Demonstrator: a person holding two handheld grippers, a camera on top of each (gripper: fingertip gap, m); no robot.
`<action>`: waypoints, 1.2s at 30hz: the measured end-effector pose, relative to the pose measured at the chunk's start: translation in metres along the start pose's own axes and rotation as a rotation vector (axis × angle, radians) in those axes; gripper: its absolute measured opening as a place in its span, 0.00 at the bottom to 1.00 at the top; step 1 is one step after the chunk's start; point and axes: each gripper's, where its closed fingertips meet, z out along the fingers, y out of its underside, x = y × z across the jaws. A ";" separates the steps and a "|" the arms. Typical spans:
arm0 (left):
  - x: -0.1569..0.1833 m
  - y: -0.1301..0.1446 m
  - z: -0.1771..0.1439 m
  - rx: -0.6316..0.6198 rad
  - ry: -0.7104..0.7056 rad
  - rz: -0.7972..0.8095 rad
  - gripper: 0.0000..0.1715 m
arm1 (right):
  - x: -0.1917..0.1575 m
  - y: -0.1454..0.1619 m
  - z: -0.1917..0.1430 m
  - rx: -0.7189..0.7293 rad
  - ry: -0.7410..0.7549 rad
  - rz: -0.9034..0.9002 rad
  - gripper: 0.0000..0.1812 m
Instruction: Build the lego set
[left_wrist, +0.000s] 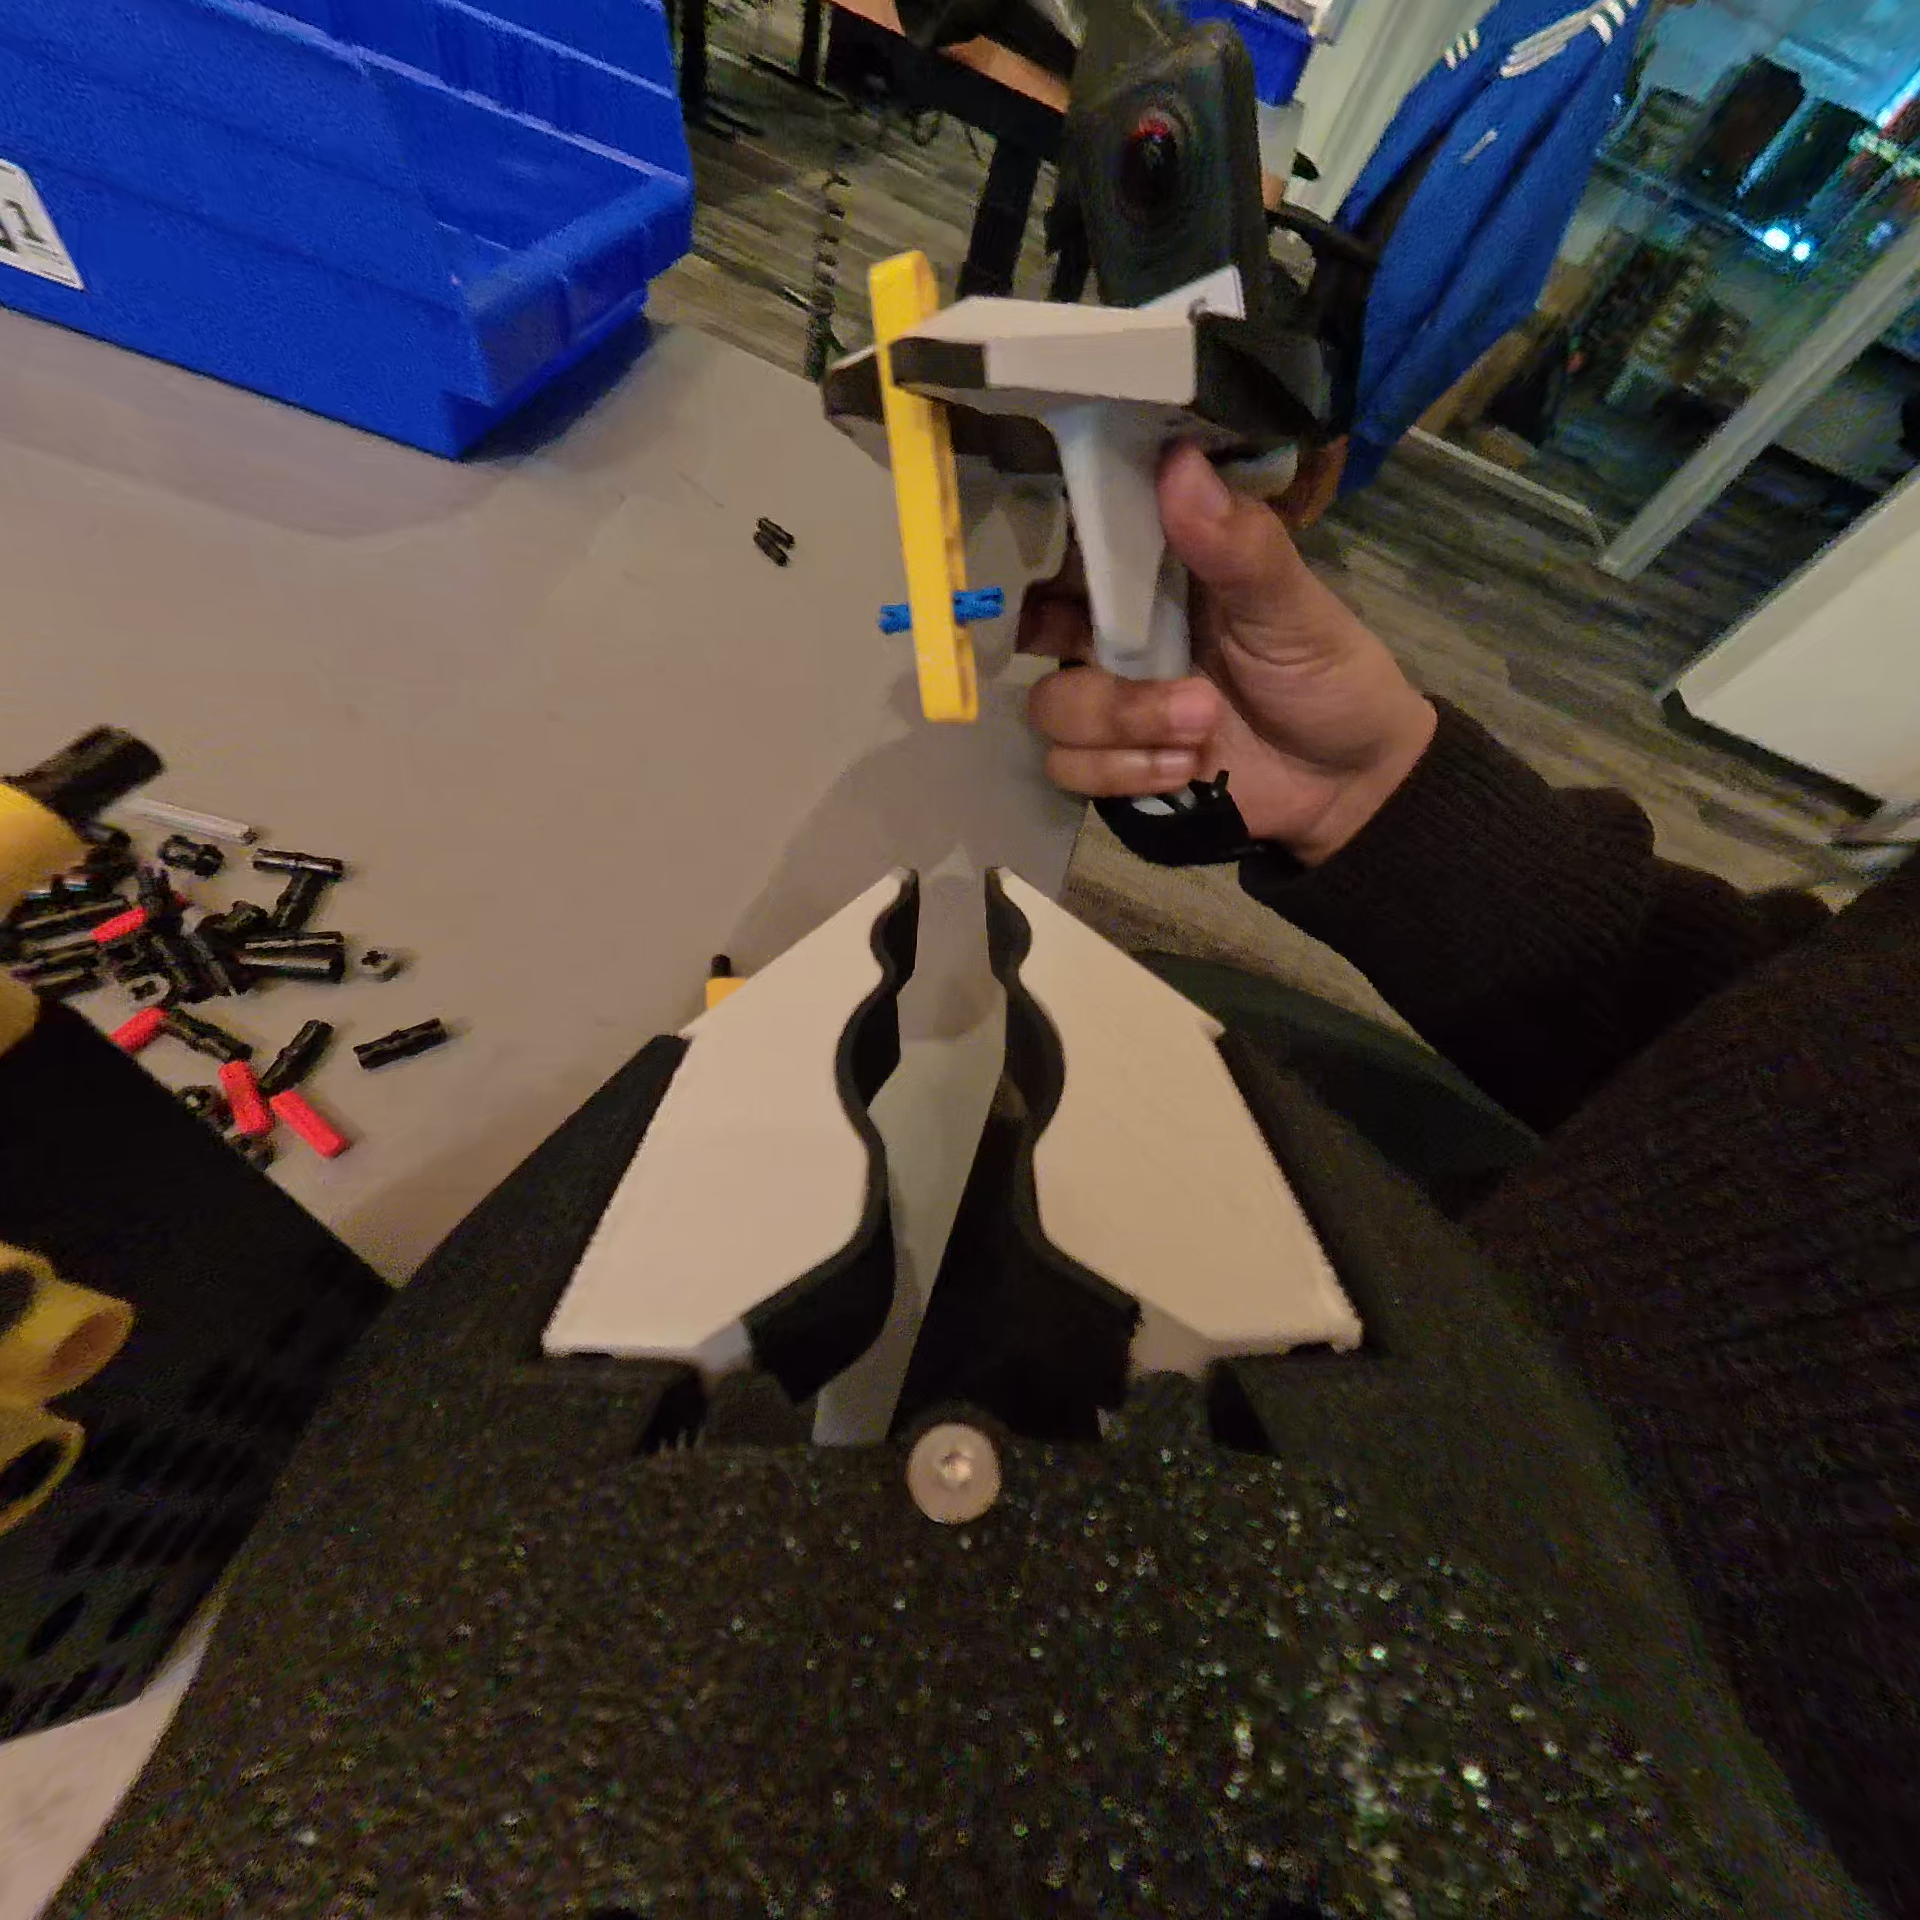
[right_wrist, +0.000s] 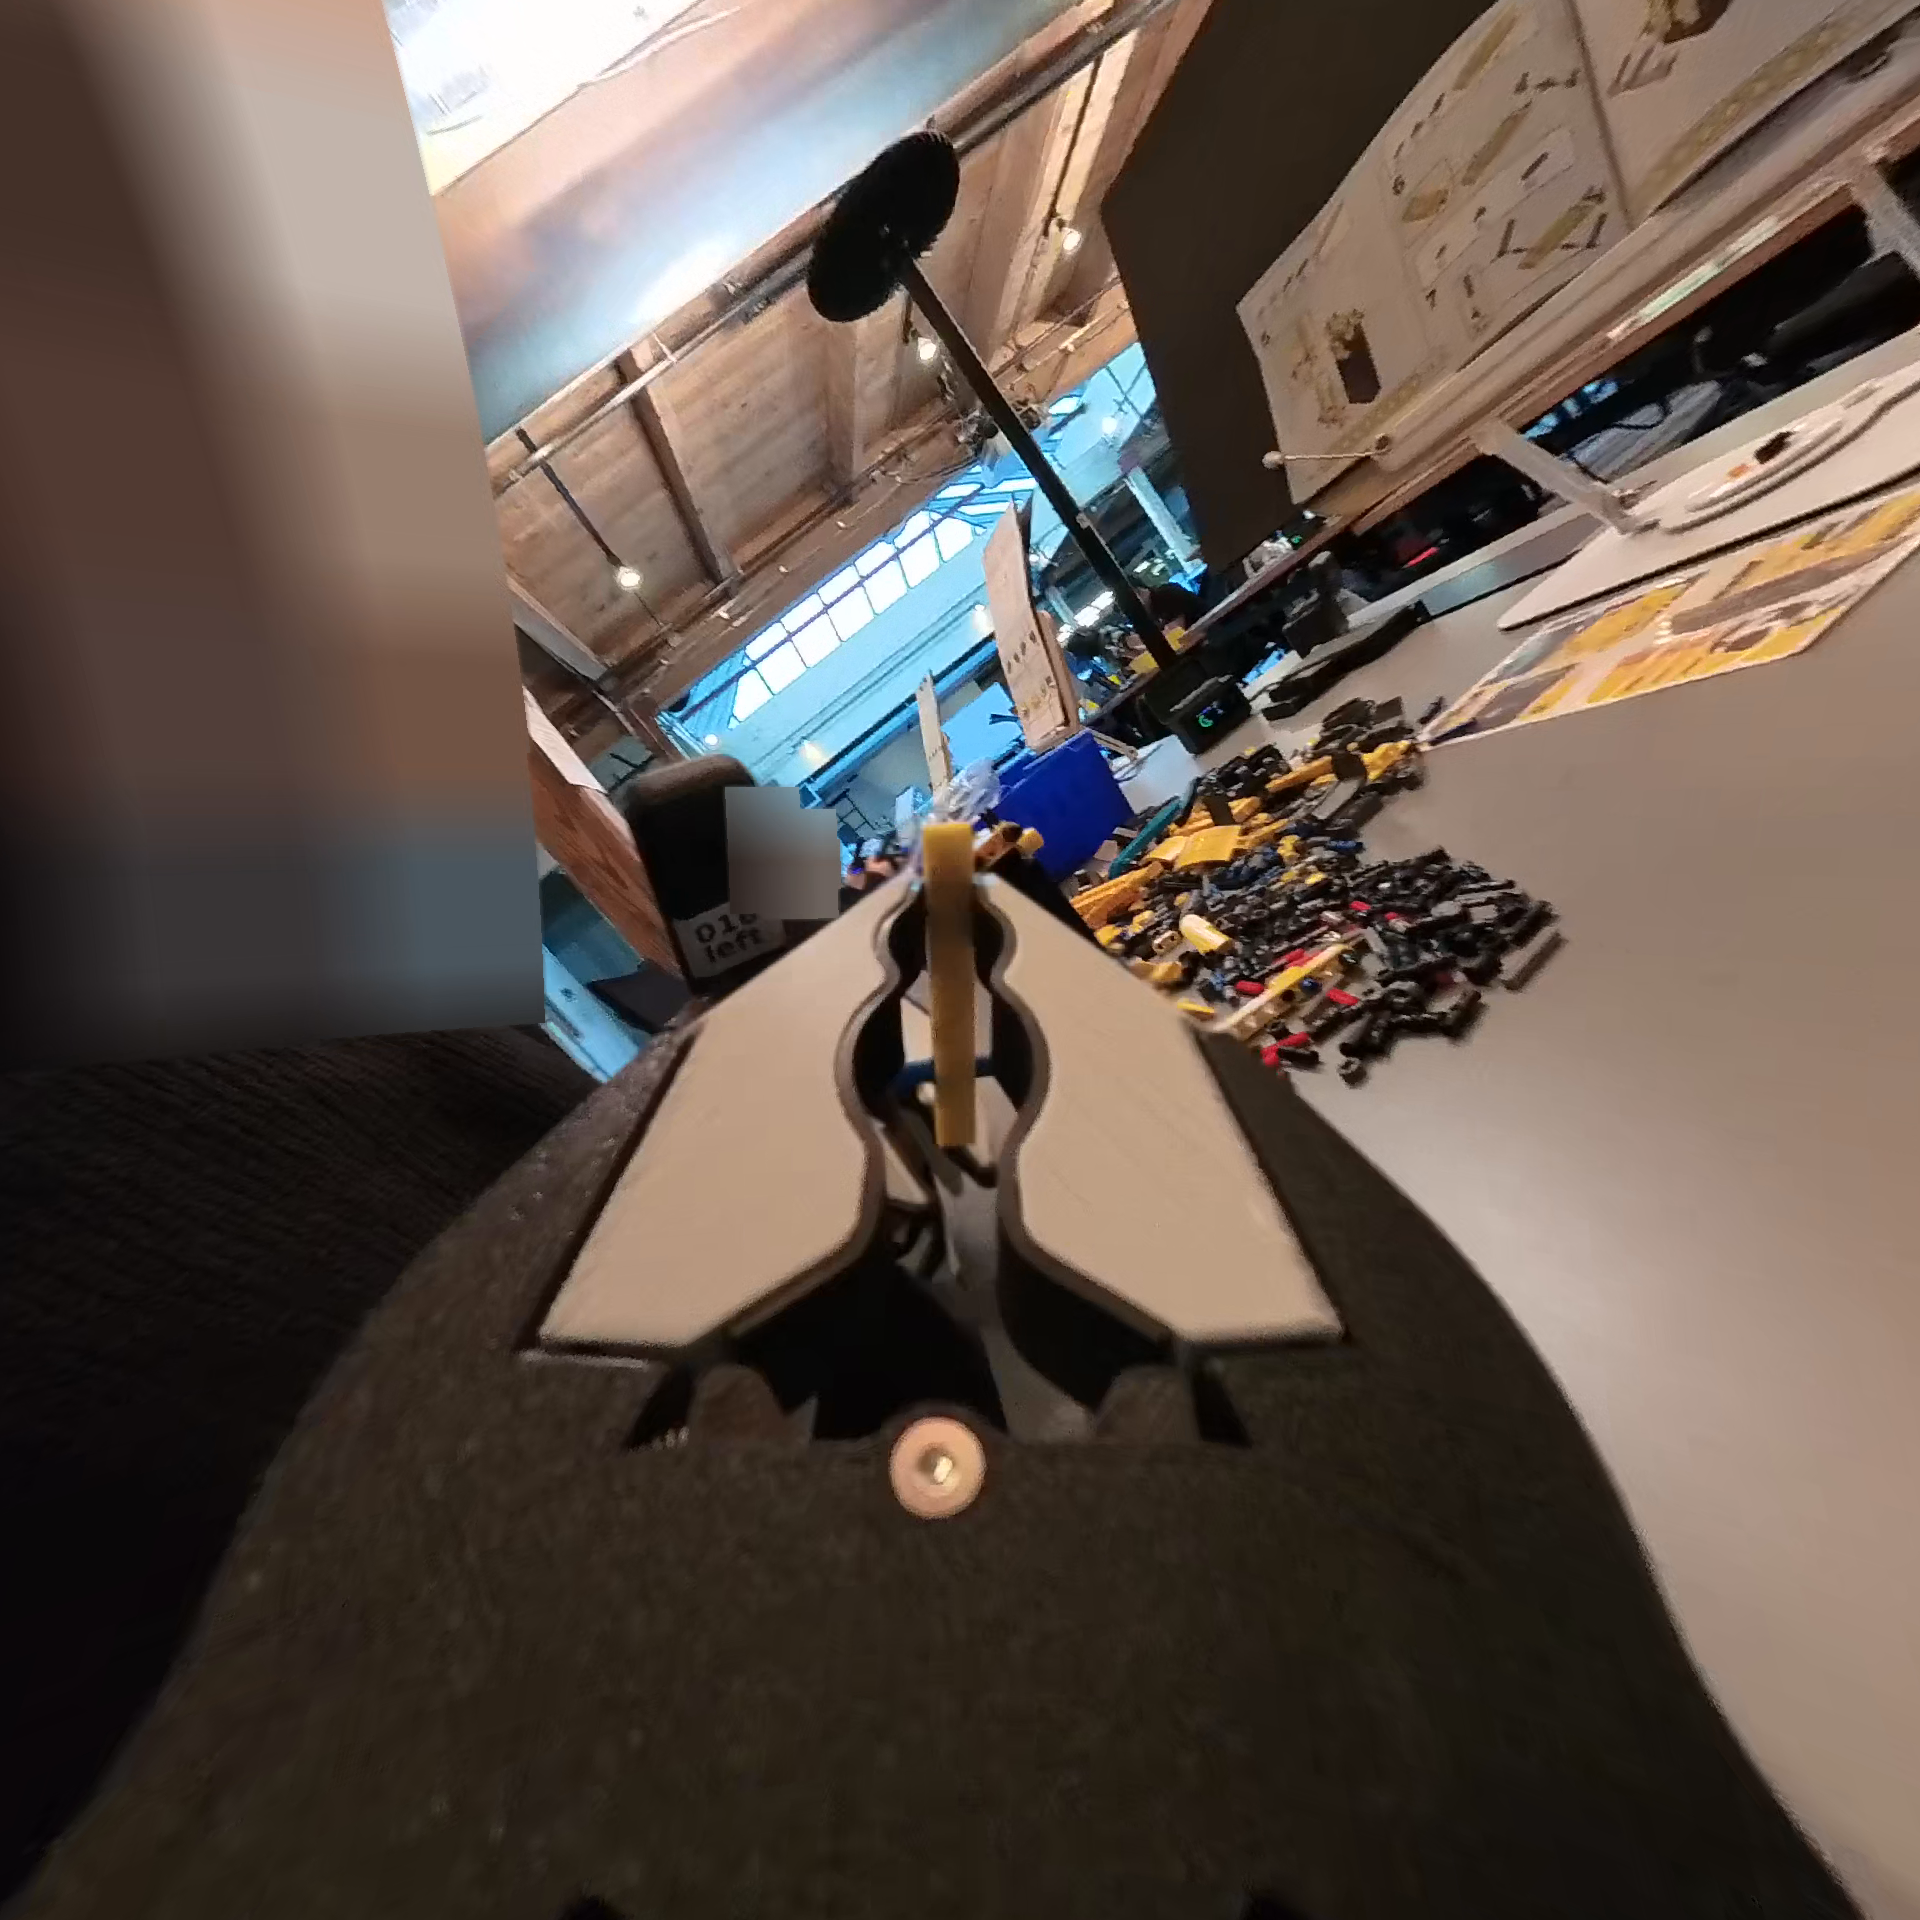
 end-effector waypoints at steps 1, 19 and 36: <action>0.001 0.003 -0.002 -0.009 0.002 0.022 0.07 | 0.003 0.000 -0.001 -0.011 0.023 -0.011 0.04; -0.022 0.032 -0.014 -0.073 -0.097 0.092 0.07 | 0.074 0.058 0.011 -0.468 0.394 -0.028 0.04; -0.020 0.029 -0.015 -0.045 -0.074 0.079 0.07 | 0.101 0.055 -0.001 -0.589 0.476 -0.011 0.14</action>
